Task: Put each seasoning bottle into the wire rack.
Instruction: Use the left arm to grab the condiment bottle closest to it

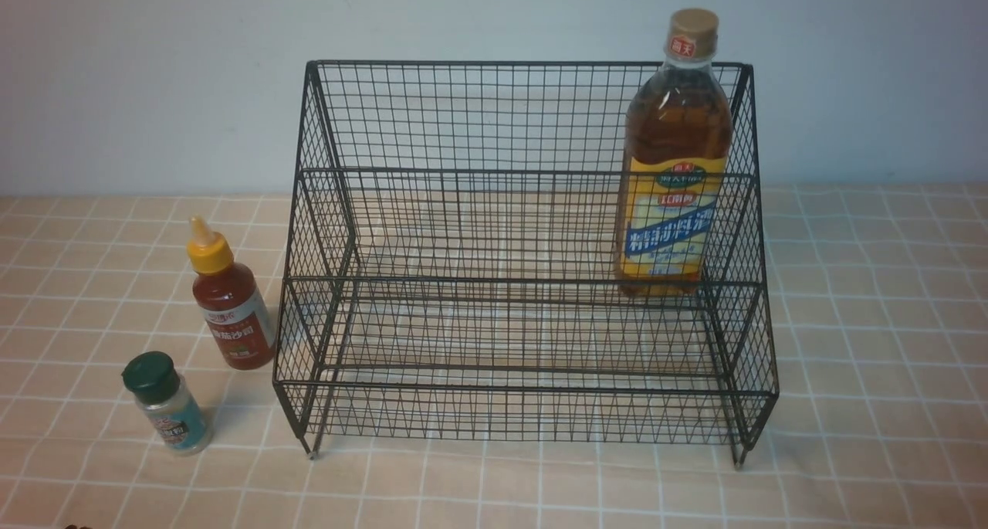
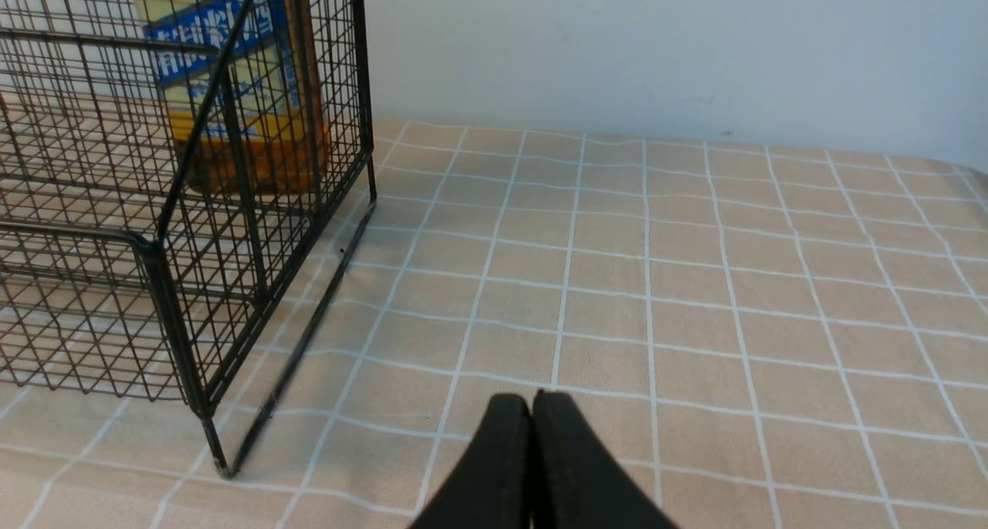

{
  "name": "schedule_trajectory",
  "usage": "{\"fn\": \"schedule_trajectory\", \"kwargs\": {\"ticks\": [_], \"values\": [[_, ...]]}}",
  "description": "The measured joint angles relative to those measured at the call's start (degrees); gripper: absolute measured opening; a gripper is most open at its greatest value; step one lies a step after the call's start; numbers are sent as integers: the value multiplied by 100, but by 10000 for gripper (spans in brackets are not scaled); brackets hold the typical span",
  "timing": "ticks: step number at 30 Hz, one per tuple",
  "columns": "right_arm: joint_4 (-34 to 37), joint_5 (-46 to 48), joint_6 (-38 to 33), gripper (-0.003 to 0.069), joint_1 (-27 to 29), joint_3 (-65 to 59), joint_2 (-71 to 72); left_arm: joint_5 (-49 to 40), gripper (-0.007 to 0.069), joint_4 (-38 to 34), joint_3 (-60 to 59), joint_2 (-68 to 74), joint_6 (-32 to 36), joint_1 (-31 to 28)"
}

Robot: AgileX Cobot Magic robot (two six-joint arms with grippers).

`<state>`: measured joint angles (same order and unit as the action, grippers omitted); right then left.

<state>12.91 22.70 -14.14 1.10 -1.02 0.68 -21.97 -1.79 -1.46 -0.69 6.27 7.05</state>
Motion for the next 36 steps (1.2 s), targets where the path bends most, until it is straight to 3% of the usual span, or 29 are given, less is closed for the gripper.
{"fn": "schedule_trajectory", "kwargs": {"ticks": [16, 23, 27, 31, 36], "values": [[0, 0, 0, -13, 0, 0, 0, 21, -7, -31, 0, 0, -8, 0], [0, 0, 0, -13, 0, 0, 0, 1060, -7, -1676, -19, 0, -568, 0], [0, 0, 0, -13, 0, 0, 0, 2279, -7, -2901, -19, 0, -717, 0], [0, -5, 112, -13, 0, 0, 0, 3440, -7, -3310, 57, 0, -684, 0], [0, -5, 111, -13, 0, 0, 0, 2712, -7, -3147, 805, 435, -108, 0]]}}
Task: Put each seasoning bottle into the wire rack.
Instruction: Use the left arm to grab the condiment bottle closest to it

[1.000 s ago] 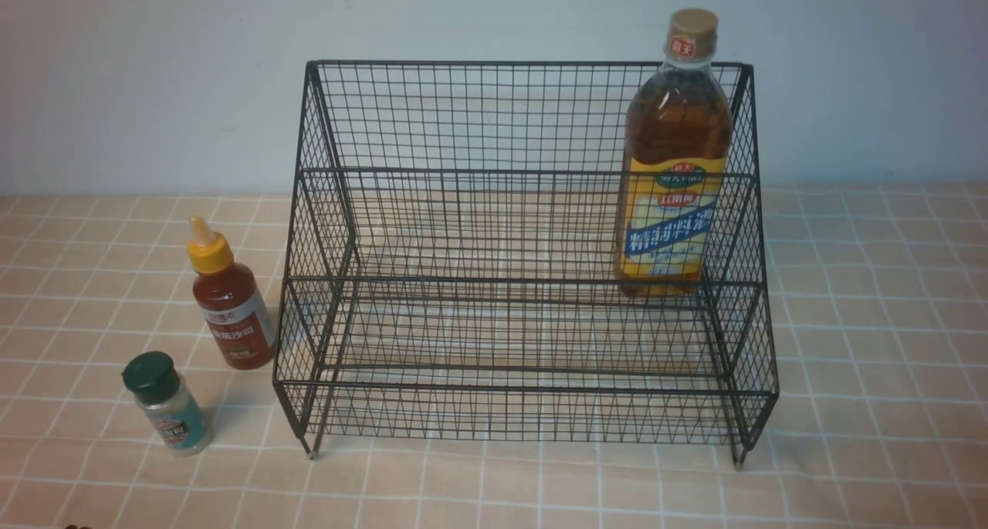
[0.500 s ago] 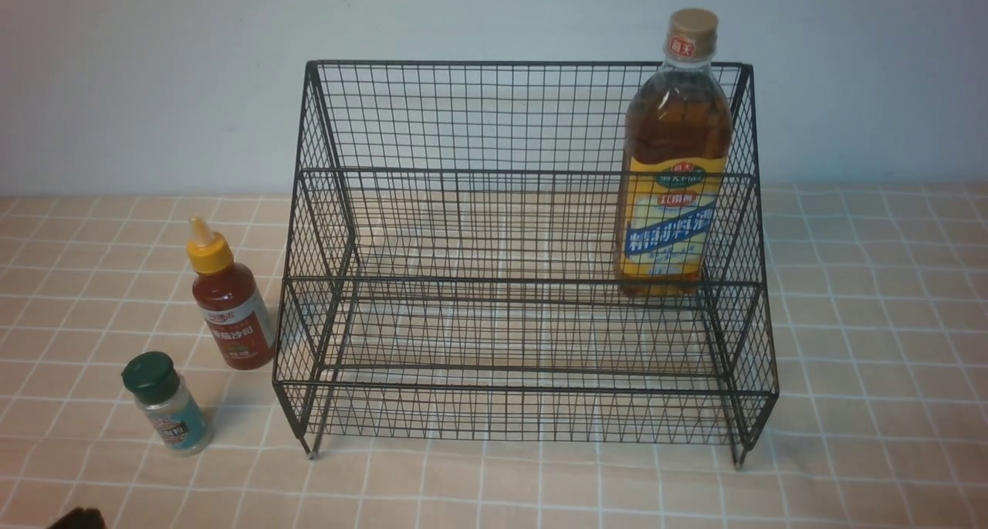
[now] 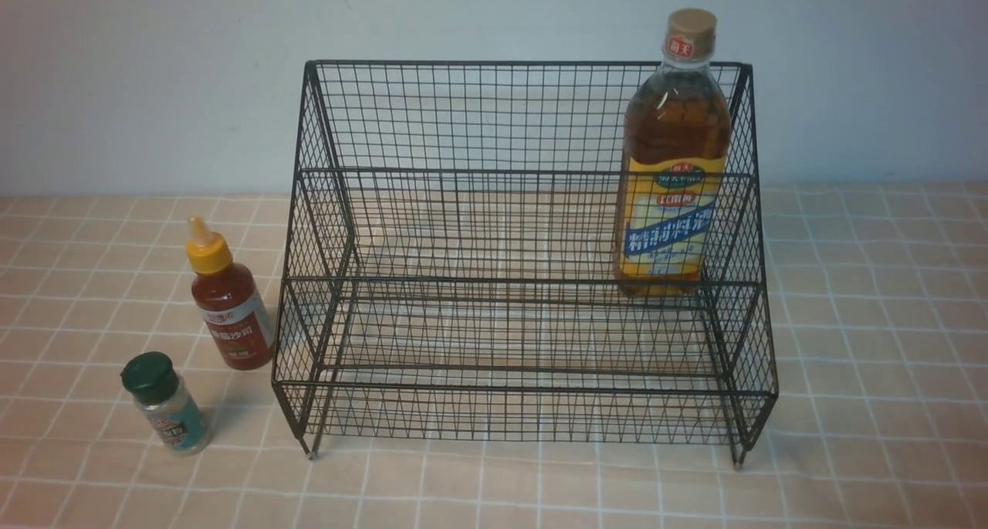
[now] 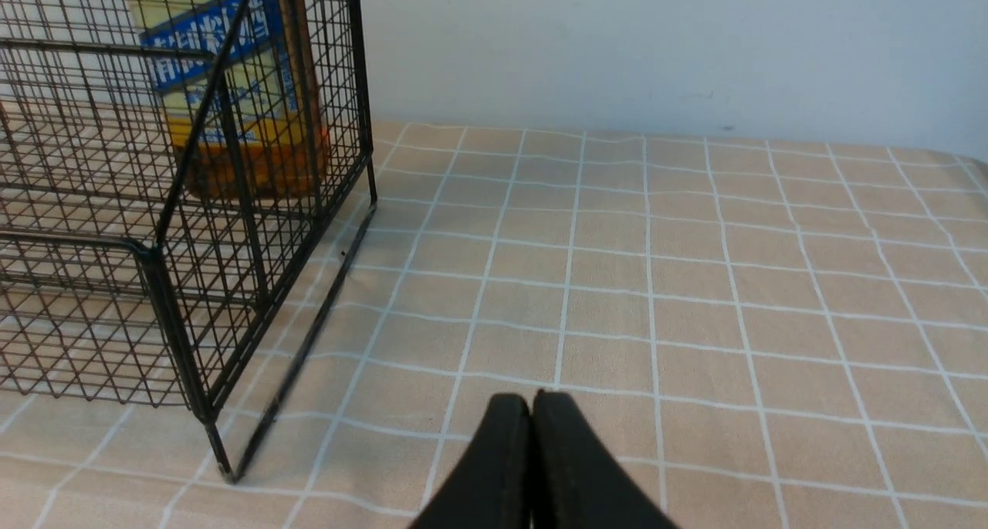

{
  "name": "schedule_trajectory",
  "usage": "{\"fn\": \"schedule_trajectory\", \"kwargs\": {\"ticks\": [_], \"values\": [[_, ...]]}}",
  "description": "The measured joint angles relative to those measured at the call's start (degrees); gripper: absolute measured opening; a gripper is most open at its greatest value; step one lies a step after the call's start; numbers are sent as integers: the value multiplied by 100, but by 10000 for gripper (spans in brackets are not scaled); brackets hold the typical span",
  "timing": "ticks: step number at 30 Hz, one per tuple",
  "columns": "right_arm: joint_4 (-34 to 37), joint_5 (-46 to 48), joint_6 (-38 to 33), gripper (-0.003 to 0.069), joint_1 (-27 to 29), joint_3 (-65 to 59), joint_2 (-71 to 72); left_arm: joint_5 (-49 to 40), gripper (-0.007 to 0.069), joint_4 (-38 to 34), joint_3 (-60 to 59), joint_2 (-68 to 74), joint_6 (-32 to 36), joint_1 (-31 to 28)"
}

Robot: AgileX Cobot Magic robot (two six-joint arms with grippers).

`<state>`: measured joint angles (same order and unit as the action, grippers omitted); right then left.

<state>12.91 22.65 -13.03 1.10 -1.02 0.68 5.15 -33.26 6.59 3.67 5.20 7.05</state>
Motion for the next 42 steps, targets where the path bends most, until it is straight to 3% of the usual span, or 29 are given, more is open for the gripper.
{"fn": "schedule_trajectory", "kwargs": {"ticks": [1, 4, 5, 9, 12, 17, 20, 26, 31, 36, 38, 41, 42], "values": [[0, 0, 0, -13, 0, 0, 0, -854, -7, 87, 528, 475, 324, 0], [0, 0, 0, -13, 0, 0, 0, -2277, -7, 179, 1298, 1584, 518, 0], [0, 0, 0, -13, 0, 0, 0, -3285, -7, 269, 1692, 2287, 582, 0], [0, 0, 0, -13, 0, 0, 0, -4667, -7, 685, 2379, 3749, 600, 0], [0, 0, 0, -13, 0, 0, 0, -5440, -7, 1463, 3040, 4992, 478, 0], [0, 0, 0, -13, 0, 0, 0, -5613, -7, 2529, 3750, 5879, -81, -106], [0, 0, 0, -13, 0, 0, 0, -5613, -6, 2810, 4038, 6116, -295, -355], [0, 0, 0, -13, 0, 0, 0, -5586, -1, 2959, 4502, 6785, -296, -983], [0, 0, 0, -13, 0, 0, 0, -5432, 59, 2959, 4534, 7074, 57, -1009], [0, 0, 0, -13, 0, 0, 0, -4821, 271, 2954, 4554, 7359, 406, -1013], [0, 0, 0, -13, 0, 0, 0, -4619, 417, 2912, 4554, 7486, 484, -1013], [0, 0, 0, -13, 0, 0, 0, -4505, 549, 2874, 4555, 7704, 598, -1013], [0, 0, 0, -13, 0, 0, 0, -4505, 556, 2874, 4555, 7704, 602, -1013]]}}
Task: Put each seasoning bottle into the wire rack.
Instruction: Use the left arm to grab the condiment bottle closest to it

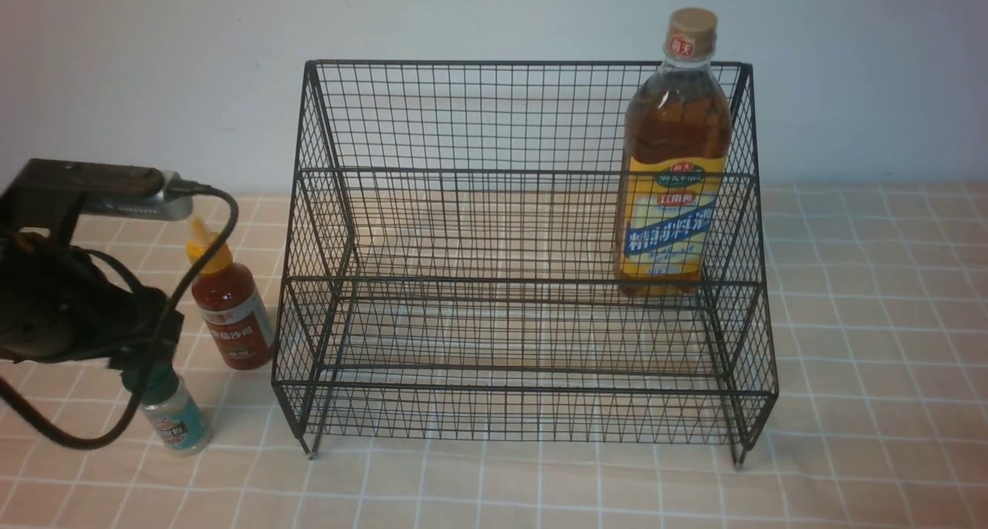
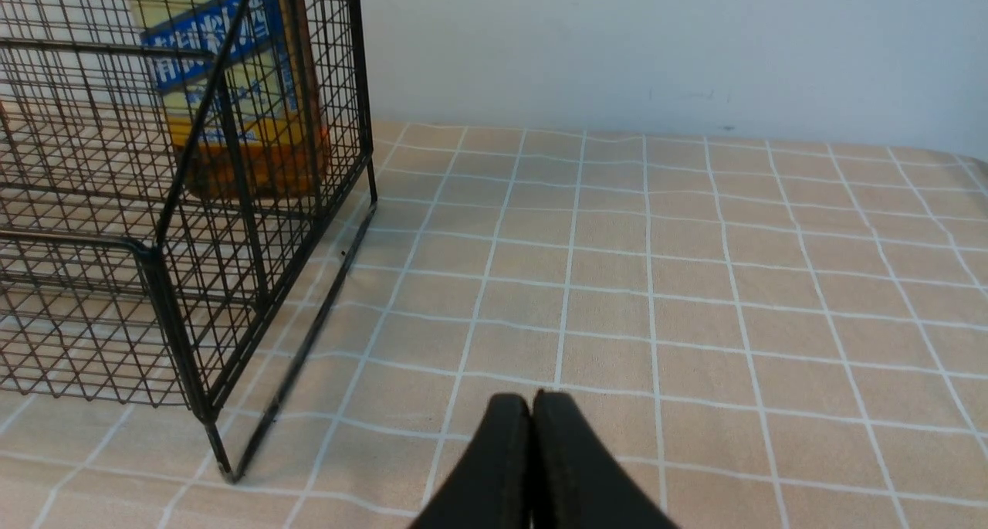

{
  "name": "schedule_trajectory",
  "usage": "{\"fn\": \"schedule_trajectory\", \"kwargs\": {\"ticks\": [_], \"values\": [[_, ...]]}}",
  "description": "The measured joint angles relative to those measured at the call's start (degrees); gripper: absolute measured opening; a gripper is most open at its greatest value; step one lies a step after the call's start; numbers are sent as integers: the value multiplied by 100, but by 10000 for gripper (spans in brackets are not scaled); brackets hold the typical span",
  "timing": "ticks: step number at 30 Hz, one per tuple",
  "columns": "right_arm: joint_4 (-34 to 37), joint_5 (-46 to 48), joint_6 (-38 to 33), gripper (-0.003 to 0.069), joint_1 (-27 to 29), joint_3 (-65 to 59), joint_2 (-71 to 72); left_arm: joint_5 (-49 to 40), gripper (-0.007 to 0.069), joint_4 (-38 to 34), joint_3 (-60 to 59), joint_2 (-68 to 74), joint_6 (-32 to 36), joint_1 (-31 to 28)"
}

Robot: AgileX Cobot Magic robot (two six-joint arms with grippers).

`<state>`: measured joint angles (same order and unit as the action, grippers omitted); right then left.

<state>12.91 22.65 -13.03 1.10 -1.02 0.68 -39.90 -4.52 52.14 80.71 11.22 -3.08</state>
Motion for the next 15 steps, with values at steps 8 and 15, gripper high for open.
{"fn": "schedule_trajectory", "kwargs": {"ticks": [8, 15], "values": [[0, 0, 0, -13, 0, 0, 0, 294, 626, -23, 0, 735, 16, 0], [0, 0, 0, -14, 0, 0, 0, 309, 414, -23, 6, 1073, 16, 0]]}}
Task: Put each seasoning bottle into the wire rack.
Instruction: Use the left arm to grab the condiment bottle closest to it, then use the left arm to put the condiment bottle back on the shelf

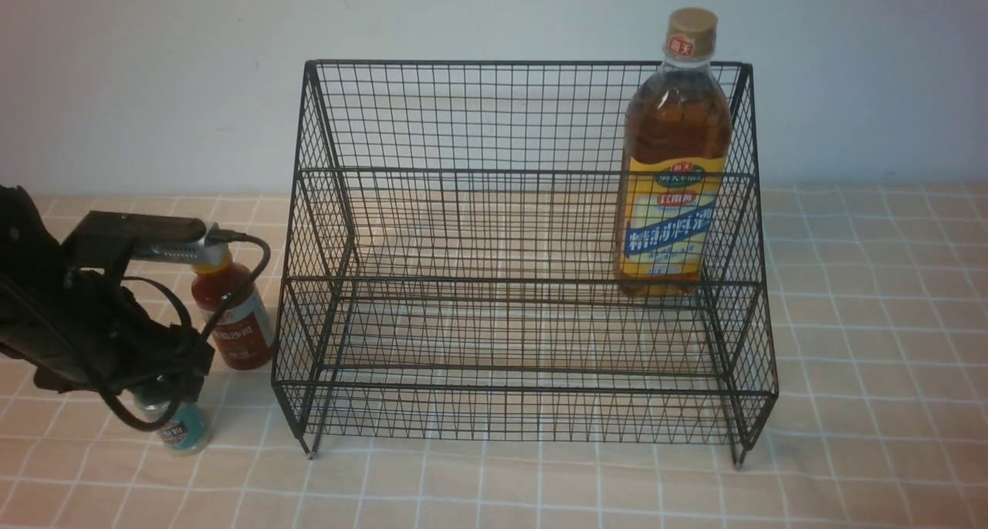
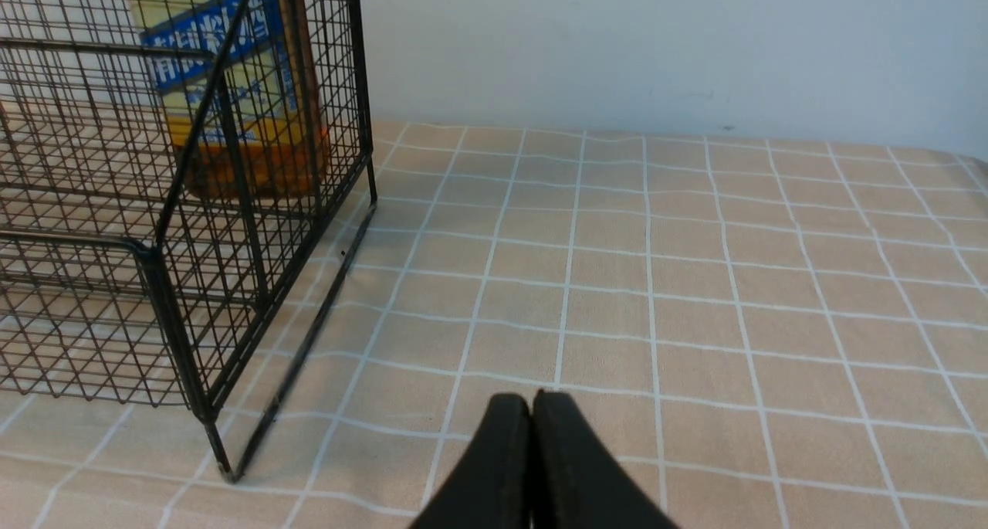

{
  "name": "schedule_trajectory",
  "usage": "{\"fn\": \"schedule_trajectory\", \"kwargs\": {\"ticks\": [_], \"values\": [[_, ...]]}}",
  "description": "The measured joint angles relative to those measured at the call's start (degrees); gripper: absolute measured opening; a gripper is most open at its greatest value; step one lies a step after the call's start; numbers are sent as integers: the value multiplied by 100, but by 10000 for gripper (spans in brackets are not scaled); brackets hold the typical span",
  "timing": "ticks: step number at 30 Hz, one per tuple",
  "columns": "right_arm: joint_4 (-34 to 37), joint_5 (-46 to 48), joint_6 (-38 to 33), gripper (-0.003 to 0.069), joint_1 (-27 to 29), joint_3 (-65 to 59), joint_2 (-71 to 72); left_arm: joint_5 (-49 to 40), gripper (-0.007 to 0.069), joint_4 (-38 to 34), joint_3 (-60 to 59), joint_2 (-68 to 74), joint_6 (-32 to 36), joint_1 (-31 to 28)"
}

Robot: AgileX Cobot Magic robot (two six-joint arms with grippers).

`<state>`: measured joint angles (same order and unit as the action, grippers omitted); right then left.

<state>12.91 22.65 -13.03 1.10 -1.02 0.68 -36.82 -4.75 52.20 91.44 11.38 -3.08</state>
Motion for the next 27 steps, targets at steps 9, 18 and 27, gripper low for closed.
{"fn": "schedule_trajectory", "kwargs": {"ticks": [9, 18, 27], "values": [[0, 0, 0, -14, 0, 0, 0, -1158, 340, 320, 427, -411, -12, 0], [0, 0, 0, -14, 0, 0, 0, -2429, 340, 335, 1418, -1888, -327, 227], [0, 0, 33, -14, 0, 0, 0, -2330, 340, 303, 1652, -2109, -1461, 2075]]}}
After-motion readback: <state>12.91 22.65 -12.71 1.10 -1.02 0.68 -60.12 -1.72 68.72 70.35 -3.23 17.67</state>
